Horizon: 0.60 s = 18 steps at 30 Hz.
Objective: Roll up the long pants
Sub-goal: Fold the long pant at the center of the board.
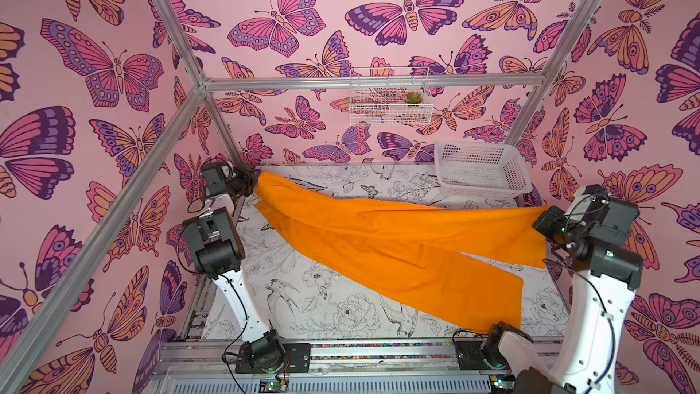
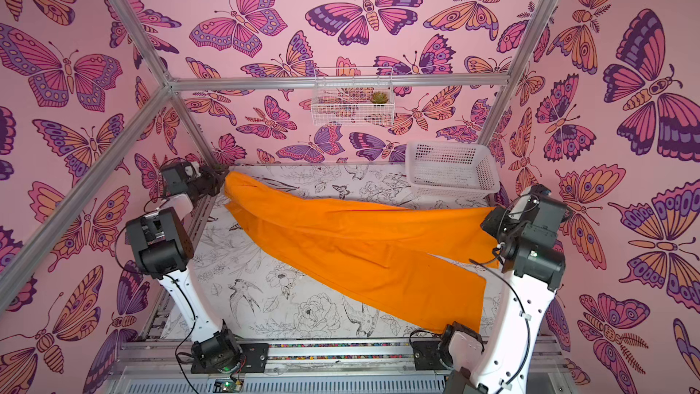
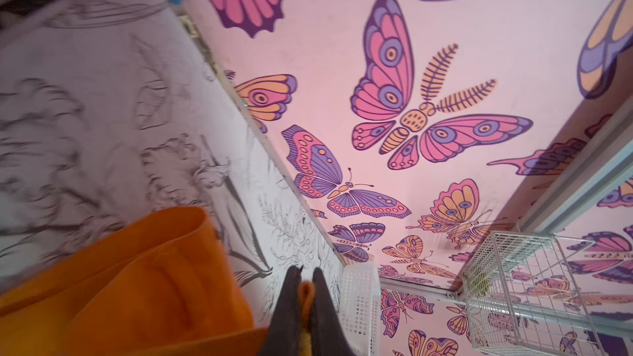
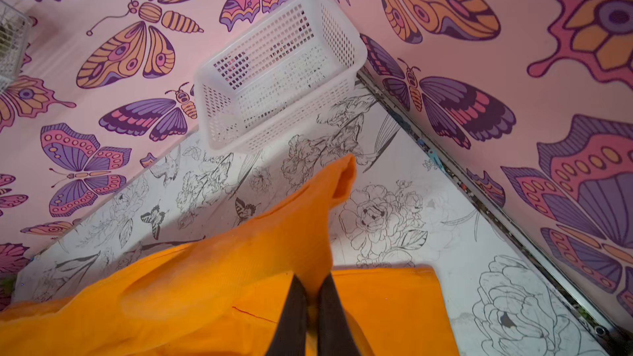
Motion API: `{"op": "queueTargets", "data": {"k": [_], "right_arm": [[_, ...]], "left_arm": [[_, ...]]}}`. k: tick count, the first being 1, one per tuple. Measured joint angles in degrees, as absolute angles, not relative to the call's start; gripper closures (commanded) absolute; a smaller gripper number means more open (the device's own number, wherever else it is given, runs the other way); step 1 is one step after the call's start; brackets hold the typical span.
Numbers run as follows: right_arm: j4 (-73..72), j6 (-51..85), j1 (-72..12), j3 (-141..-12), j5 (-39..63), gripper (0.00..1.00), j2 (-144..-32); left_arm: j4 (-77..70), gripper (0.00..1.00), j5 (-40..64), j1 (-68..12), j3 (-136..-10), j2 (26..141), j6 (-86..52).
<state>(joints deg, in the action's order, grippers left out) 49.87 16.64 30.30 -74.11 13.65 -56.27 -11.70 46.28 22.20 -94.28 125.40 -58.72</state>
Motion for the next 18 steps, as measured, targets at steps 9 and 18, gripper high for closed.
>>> {"op": "queueTargets", "data": {"k": [9, 18], "right_arm": [[46.24, 20.82, 41.56, -80.36, 18.31, 1.00, -66.74], [42.54, 18.31, 41.82, -81.80, 26.59, 0.99, -58.26]], "left_arm": [[-11.64, 1.00, 44.95, 11.20, -124.05, 138.89, -67.31], [-32.05, 1.00, 44.95, 10.96, -122.28, 141.73, -82.00]]}}
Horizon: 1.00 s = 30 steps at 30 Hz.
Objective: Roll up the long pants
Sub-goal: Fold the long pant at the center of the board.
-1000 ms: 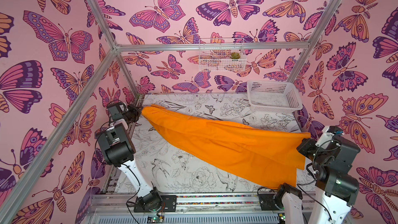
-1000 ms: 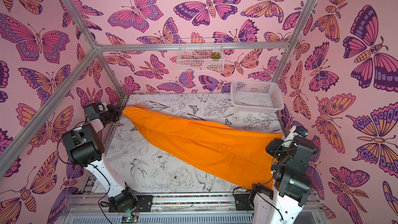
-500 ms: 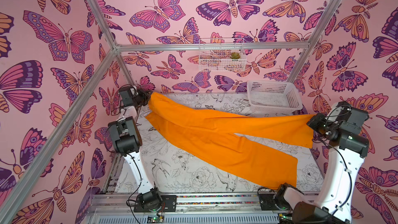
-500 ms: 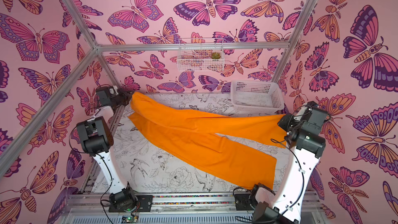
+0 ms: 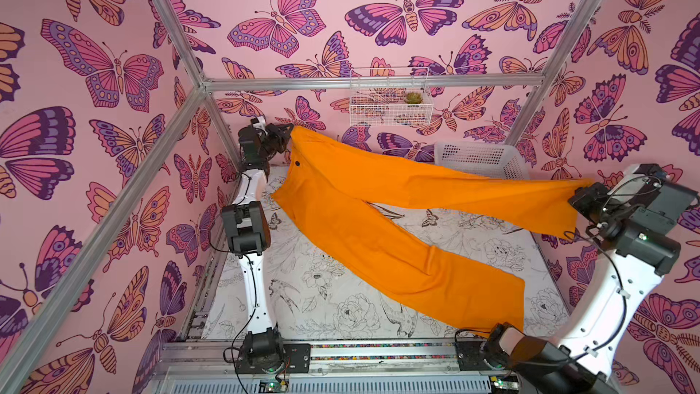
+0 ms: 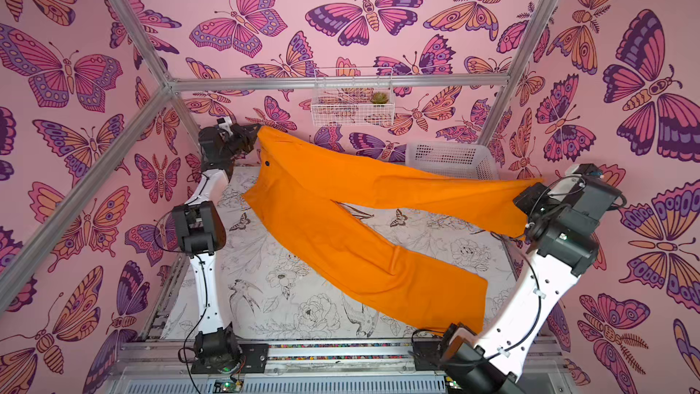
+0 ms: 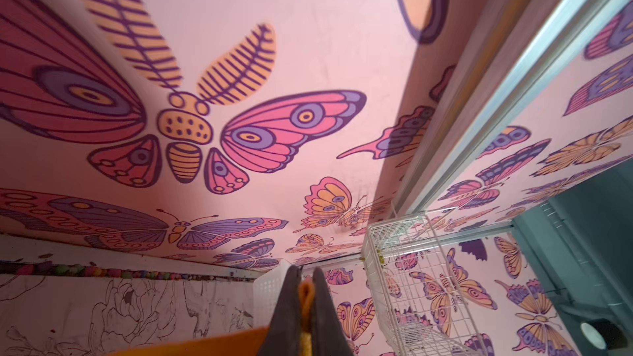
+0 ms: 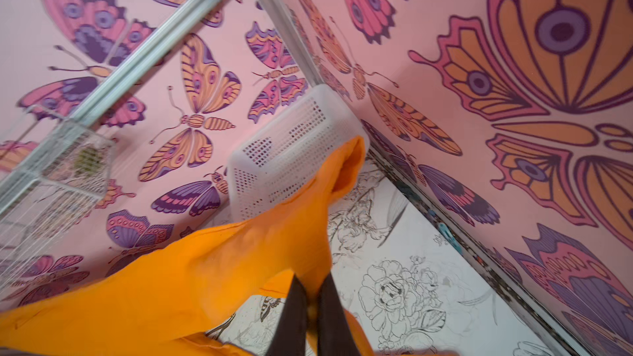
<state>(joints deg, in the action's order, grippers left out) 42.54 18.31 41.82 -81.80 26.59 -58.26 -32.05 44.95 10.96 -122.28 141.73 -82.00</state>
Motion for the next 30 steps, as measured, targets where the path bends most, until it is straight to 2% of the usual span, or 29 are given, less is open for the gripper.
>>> {"op": "queueTargets", "data": {"k": [4, 10, 16, 21, 24, 26, 28, 30], "right_arm": [[43.33, 15.14, 38.02, -71.96, 29.23, 0.97, -43.99], [52.99, 10.02, 31.94, -68.45, 25.65, 0.98, -35.94], [58.52, 10.66, 31.31, -67.09, 19.00, 0.98, -31.51], [62.52, 12.32, 29.93, -67.09, 13.37, 0.97, -27.70], [64.90, 14.15, 29.69, -67.00, 9.32, 0.88, -25.82], [65.87, 15.57, 29.56, -66.83, 6.87, 0.87, -24.58], [66.67, 17.34, 29.56, -66.67, 4.14, 0.71, -23.18], [66.72, 19.18, 29.56, -66.70, 0.23, 0.68, -21.47]], "left_arm": [[-44.97, 1.00, 45.60, 16.53, -103.70, 138.02, -86.28], [-57.84, 1.00, 47.13, 26.06, -82.15, 137.36, -90.54], [-59.61, 1.00, 49.23, 29.04, -77.80, 137.21, -89.41], [-53.63, 1.00, 50.19, 28.69, -77.69, 134.69, -83.37], [-51.20, 1.00, 50.15, 28.86, -77.17, 133.36, -80.86], [-50.39, 1.00, 50.15, 29.04, -76.73, 133.19, -79.85], [-49.06, 1.00, 50.15, 29.45, -76.09, 133.19, -79.11], [-47.72, 1.00, 50.13, 30.06, -75.66, 133.19, -78.39]]}}
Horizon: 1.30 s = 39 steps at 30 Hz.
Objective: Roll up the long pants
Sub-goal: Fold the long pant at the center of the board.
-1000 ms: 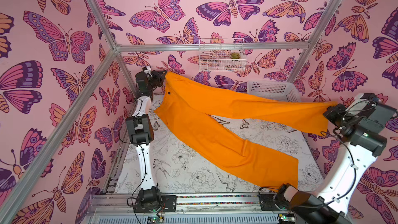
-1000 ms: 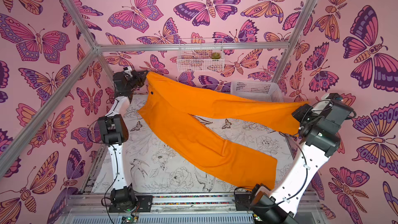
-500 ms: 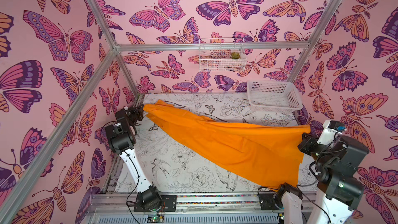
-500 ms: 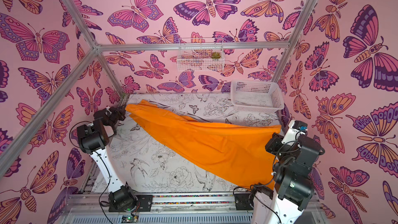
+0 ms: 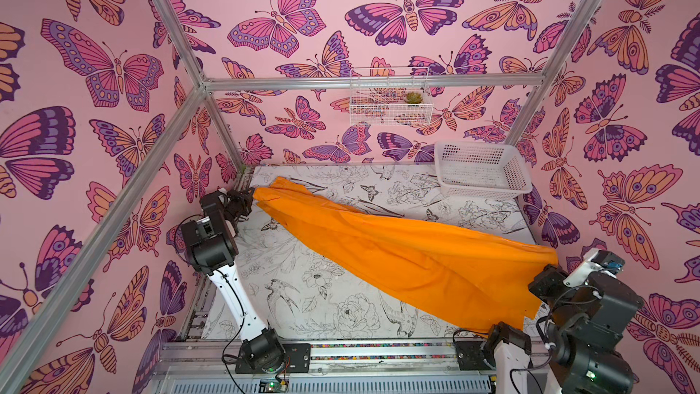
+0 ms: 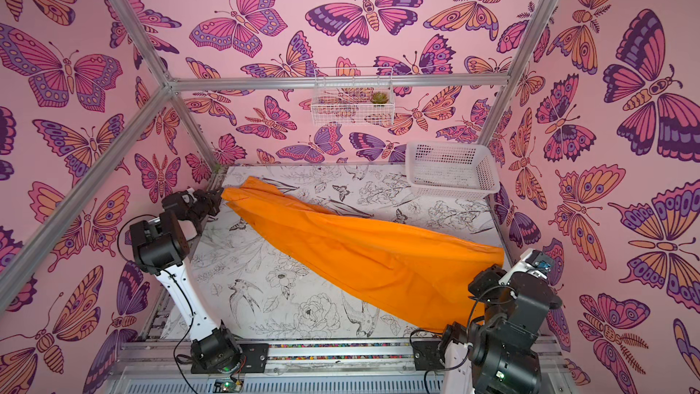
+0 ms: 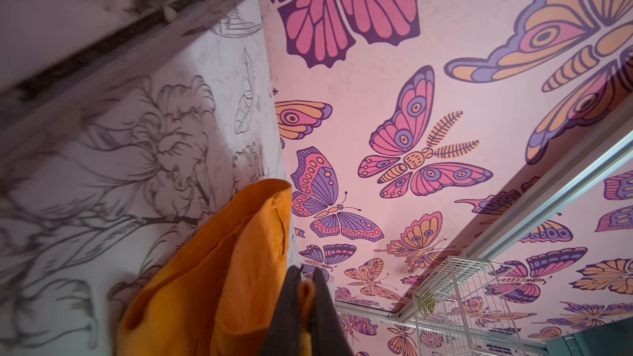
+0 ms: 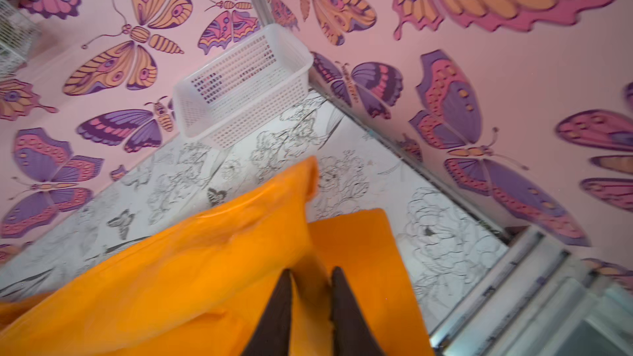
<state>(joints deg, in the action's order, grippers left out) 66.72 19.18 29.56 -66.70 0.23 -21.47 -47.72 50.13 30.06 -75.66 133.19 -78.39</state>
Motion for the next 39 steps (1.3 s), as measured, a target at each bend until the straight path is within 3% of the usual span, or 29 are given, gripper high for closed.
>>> {"op": "queueTargets", "data": {"k": [5, 9, 12, 16, 21, 28, 34, 39], "right_arm": [[66.02, 22.20, 29.56, -66.83, -5.19, 0.63, -17.82], [63.02, 22.76, 29.56, -66.43, -2.63, 0.67, -18.11], [59.59, 22.61, 29.56, -64.45, 4.21, 0.73, -19.68], [56.05, 22.59, 29.56, -60.53, 13.56, 0.73, -24.84], [54.83, 20.73, 29.47, -57.12, 20.67, 0.71, -27.81], [54.46, 16.95, 27.55, -58.85, 25.45, 0.67, -29.65], [54.39, 14.55, 26.65, -68.90, 29.30, 0.68, -42.54], [55.44, 11.97, 17.54, -78.28, 25.54, 0.65, -50.85]], "left_arm": [[-44.88, 1.00, 50.17, 31.53, -75.18, 133.19, -76.69], [-43.77, 1.00, 50.15, 31.59, -75.20, 133.19, -75.61], [-43.42, 0.93, 50.39, 31.66, -75.46, 133.19, -75.66], [-44.21, 0.72, 51.27, 31.88, -75.55, 133.16, -76.69], [-44.62, 0.61, 52.82, 32.03, -75.57, 131.72, -77.38], [-46.06, 0.58, 54.68, 32.36, -75.59, 126.26, -78.41], [-40.47, 0.57, 54.85, 32.60, -75.85, 118.17, -72.82], [-34.28, 0.57, 54.41, 32.82, -76.64, 113.16, -67.00]]}}
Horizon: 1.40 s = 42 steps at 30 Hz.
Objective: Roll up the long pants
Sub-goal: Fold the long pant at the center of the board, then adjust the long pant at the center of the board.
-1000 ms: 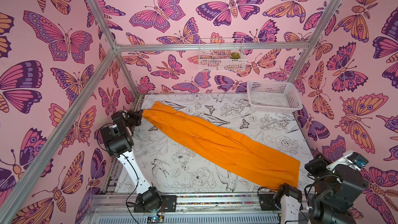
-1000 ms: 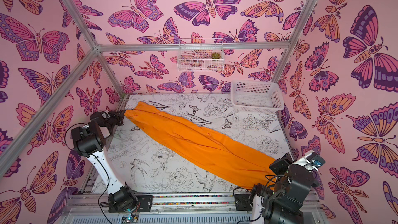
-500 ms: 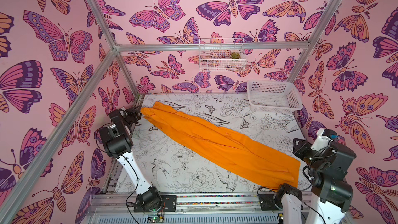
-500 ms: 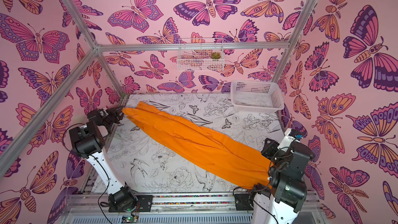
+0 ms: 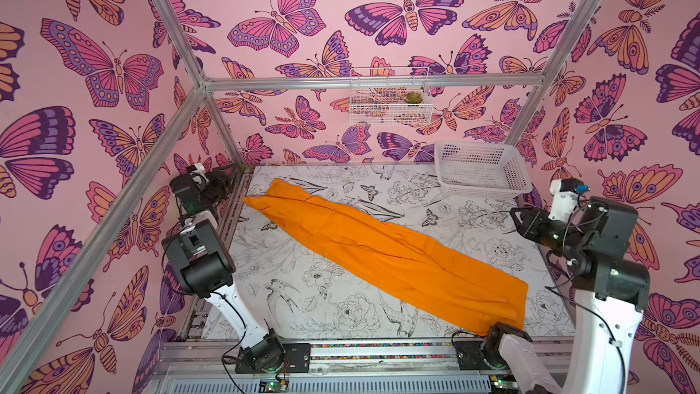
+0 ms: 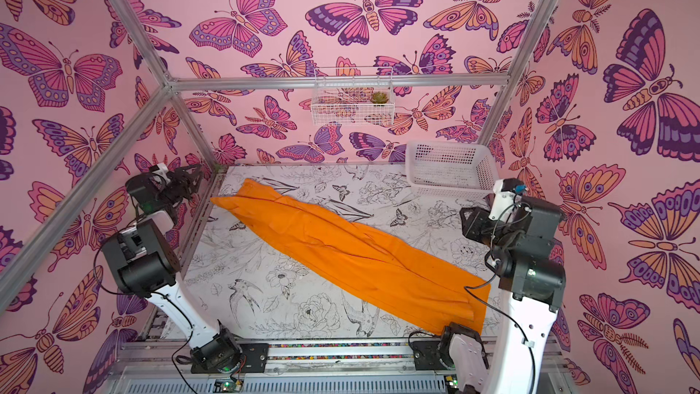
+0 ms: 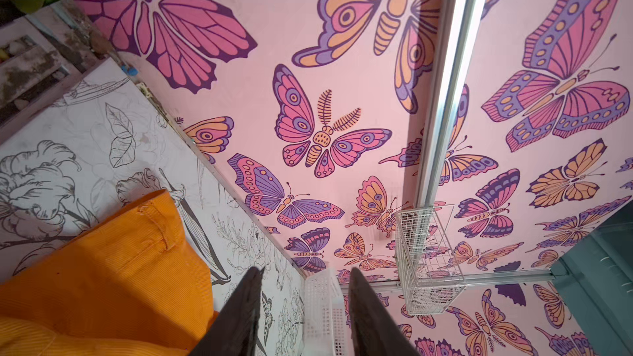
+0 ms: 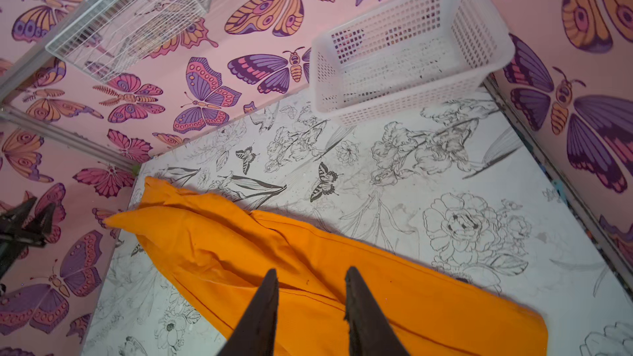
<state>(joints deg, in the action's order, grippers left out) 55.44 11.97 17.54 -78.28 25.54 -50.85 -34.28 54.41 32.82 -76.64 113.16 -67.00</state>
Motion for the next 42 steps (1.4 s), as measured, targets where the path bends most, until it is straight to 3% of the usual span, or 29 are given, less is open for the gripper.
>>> {"op": "queueTargets", "data": {"k": [5, 11, 15, 18, 20, 22, 29, 35, 42], "right_arm": [[57.76, 9.04, 0.36, -84.07, 17.74, 0.64, -57.43], [58.35, 9.02, -15.09, -77.21, 8.73, 0.64, -67.94], [56.95, 11.86, -15.94, -69.80, 8.05, 0.69, -74.91], [54.52, 15.44, -16.78, -66.76, 7.90, 0.83, -78.52], [53.32, 17.93, -18.41, -66.43, 7.25, 0.96, -80.60], [52.34, 20.53, -20.56, -66.48, 6.26, 1.00, -82.89], [44.34, 30.92, -30.52, -61.04, 5.28, 1.00, -87.50], [35.03, 41.60, -30.50, -54.68, 7.94, 1.00, -93.82], [34.09, 47.27, -30.04, -60.16, 8.67, 1.00, -100.97]], "left_arm": [[-26.87, 0.57, 53.56, 30.65, -76.66, 111.55, -60.42], [-4.99, 0.58, 48.64, 22.44, -82.83, 111.22, -44.99], [7.51, 0.67, 46.06, 18.00, -92.31, 112.75, -36.99], [14.44, 0.83, 43.99, 16.43, -98.67, 115.77, -32.38], [18.81, 0.87, 42.00, 15.81, -100.82, 118.19, -29.87], [22.63, 0.90, 39.94, 15.38, -101.49, 120.46, -27.77], [33.41, 0.98, 32.58, 14.22, -100.07, 125.78, -23.51], [38.48, 1.00, 27.92, 13.85, -100.31, 127.35, -22.94], [40.07, 1.00, 24.82, 13.87, -96.82, 127.22, -22.98]]}}
